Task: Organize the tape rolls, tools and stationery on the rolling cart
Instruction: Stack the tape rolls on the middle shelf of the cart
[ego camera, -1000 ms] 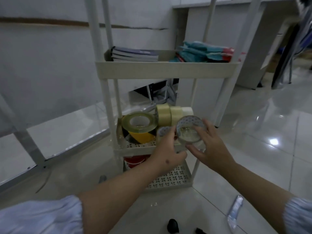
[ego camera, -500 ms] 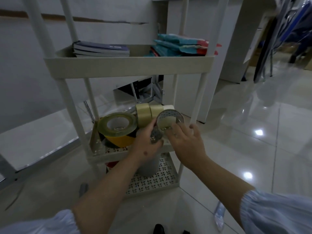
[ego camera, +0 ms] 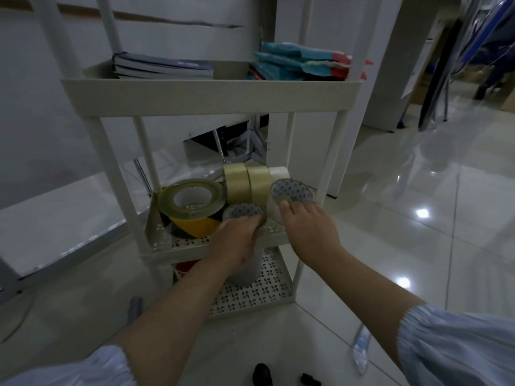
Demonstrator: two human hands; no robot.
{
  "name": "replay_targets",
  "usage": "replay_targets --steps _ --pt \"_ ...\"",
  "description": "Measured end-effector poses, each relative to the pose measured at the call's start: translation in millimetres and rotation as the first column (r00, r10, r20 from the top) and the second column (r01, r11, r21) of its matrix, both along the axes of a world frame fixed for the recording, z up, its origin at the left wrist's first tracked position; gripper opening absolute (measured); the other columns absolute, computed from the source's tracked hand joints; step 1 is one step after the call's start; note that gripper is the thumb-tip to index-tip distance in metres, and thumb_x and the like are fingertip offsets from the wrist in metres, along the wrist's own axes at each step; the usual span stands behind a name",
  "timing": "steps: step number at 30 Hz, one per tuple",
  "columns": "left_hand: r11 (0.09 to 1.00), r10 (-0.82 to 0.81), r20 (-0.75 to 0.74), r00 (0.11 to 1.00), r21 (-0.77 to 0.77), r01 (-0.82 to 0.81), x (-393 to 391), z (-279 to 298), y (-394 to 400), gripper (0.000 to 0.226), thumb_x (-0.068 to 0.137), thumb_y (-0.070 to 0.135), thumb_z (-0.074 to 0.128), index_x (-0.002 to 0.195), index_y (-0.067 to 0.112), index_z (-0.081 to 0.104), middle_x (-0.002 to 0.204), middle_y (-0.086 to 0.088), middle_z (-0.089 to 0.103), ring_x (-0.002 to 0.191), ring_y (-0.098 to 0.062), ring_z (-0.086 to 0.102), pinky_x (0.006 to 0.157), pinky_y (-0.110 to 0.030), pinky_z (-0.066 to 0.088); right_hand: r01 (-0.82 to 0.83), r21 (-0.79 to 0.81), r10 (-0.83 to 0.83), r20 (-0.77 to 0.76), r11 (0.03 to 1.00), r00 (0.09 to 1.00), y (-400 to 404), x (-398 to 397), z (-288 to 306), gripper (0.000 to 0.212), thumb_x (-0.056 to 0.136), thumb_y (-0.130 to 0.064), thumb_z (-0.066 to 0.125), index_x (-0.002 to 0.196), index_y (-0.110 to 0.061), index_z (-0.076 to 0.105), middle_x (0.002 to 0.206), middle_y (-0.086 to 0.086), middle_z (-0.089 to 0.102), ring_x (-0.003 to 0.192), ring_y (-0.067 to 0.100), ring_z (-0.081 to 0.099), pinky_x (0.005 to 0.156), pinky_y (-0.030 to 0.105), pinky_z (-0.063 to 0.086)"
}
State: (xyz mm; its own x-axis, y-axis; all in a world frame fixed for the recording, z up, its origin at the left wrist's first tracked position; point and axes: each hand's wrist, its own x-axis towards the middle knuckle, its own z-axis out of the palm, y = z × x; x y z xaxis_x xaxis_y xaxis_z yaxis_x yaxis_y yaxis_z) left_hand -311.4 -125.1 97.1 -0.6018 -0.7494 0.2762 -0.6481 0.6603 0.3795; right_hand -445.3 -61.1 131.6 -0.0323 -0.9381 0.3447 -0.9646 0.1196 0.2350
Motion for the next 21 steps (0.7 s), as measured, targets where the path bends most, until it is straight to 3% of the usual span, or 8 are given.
replay_targets --steps 4,6,13,21 --pt "1.000 0.006 0.045 0.999 0.009 -0.007 1 -4 -4 0.037 0.092 0.007 0.045 0.126 0.021 0.049 0.126 -0.007 0.058 0.114 -0.026 0.052 0.089 -0.034 0.044 -0.054 0.093 0.045 0.093 0.994 0.995 2 3 5 0.035 0.083 -0.001 0.050 0.118 0.002 0.045 0.108 0.022 0.061 0.101 0.038 0.058 0.091 0.043 0.045" --pt "1.000 0.001 0.051 0.999 0.015 -0.002 4 -4 -7 0.040 0.090 0.006 0.049 0.126 0.022 0.049 0.127 -0.006 0.058 0.115 -0.025 0.052 0.091 -0.035 0.045 -0.049 0.109 0.037 0.108 0.993 0.993 0 0 5 0.036 0.090 -0.004 0.041 0.125 -0.001 0.035 0.121 0.020 0.055 0.112 0.035 0.051 0.096 0.041 0.039" --pt "0.998 -0.029 0.031 0.999 0.051 0.027 9 -6 -11 0.040 0.091 0.006 0.048 0.128 0.021 0.049 0.127 -0.006 0.058 0.115 -0.026 0.052 0.091 -0.038 0.046 -0.031 0.153 0.011 0.130 0.988 0.991 2 3 8 0.035 0.090 -0.004 0.040 0.125 -0.002 0.033 0.124 0.020 0.053 0.115 0.035 0.049 0.097 0.041 0.039" --pt "0.999 -0.027 0.046 0.999 0.031 0.025 12 4 -3 0.042 0.094 0.004 0.040 0.132 0.020 0.044 0.129 -0.005 0.054 0.117 -0.023 0.046 0.099 -0.032 0.035 -0.103 0.297 0.059 0.155 0.949 0.986 1 -1 -3 0.043 0.091 -0.005 0.042 0.132 -0.005 0.031 0.133 0.019 0.046 0.122 0.035 0.042 0.099 0.041 0.039"
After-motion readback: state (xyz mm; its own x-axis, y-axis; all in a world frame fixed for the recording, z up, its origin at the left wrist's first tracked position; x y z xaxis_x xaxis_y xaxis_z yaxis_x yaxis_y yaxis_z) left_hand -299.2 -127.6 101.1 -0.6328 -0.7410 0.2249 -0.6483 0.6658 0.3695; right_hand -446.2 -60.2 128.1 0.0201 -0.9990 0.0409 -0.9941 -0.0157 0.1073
